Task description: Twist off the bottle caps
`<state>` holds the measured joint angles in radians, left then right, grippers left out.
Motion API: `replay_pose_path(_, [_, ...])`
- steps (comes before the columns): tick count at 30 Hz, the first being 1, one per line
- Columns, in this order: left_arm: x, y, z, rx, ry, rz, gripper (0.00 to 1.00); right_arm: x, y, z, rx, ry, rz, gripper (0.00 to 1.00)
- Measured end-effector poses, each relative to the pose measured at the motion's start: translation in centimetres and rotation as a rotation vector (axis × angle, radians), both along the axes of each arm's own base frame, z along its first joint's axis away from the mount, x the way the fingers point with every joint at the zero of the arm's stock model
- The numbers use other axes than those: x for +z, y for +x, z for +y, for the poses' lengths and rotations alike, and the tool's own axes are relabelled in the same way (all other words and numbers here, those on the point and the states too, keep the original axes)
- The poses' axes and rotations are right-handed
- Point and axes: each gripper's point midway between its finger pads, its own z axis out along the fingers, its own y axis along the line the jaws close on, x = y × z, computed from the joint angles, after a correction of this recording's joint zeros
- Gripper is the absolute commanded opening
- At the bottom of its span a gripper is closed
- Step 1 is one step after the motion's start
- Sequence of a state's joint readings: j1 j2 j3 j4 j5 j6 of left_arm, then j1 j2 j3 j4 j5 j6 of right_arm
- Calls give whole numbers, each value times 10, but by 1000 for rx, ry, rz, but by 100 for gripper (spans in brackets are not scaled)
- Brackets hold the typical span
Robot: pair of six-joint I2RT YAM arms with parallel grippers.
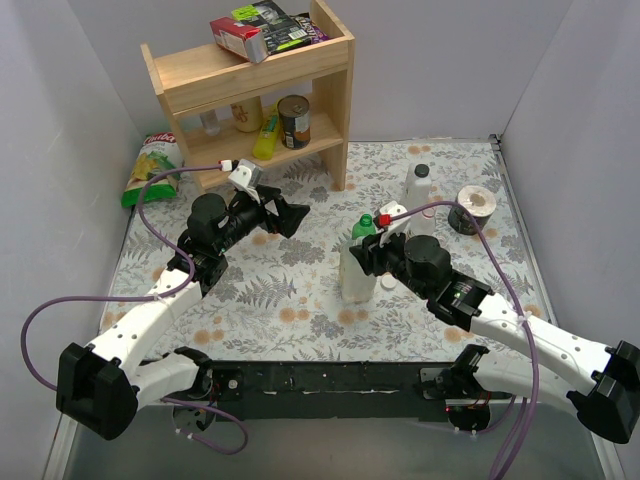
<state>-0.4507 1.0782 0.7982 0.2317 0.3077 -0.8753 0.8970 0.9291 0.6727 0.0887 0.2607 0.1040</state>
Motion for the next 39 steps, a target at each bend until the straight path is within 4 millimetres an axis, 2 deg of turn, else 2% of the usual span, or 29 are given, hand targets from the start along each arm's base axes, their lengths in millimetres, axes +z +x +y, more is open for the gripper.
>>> replay_pose_path(7, [0, 0, 0, 1, -1, 1, 98, -1, 4, -4, -40, -9, -11, 1])
replay_pose_path(8, [0, 0, 0, 1, -1, 1, 98, -1, 5, -4, -44, -9, -11, 4])
replay_pose_path(9, [0, 0, 0, 1, -1, 1, 98, -1, 6, -4, -47, -8, -11, 14])
replay_pose_path(11, [0, 0, 0, 3, -2, 2, 98, -1, 6, -5, -53, -6, -9, 26])
replay_pose_path(12, [0, 0, 0, 5, -3, 3, 98, -1, 6, -5, -54, -6, -8, 36])
replay_pose_path(15, [0, 1, 1, 11, -3, 3, 98, -1, 7, -4, -58, -3, -5, 47])
replay_pose_path(16, [0, 1, 1, 13, -3, 3, 98, -1, 7, -4, -60, -2, -4, 61])
replay_pose_path(18, [0, 2, 1, 13, -3, 3, 98, -1, 7, -5, -61, -4, 0, 74])
replay_pose_path(24, [0, 2, 2, 14, -3, 3, 98, 2, 4, -4, -55, -2, 19, 82])
replay_pose_path(28, [0, 2, 2, 14, -3, 3, 98, 10, 3, -2, -43, 16, 12, 89])
replay_pose_path(36, [-1, 6, 6, 54, -14, 23, 98, 48, 6, -1, -44, 84, -13, 93])
replay_pose_path(39, [-5, 14, 13, 100, -23, 59, 98, 64, 22, -12, -87, 107, -19, 93])
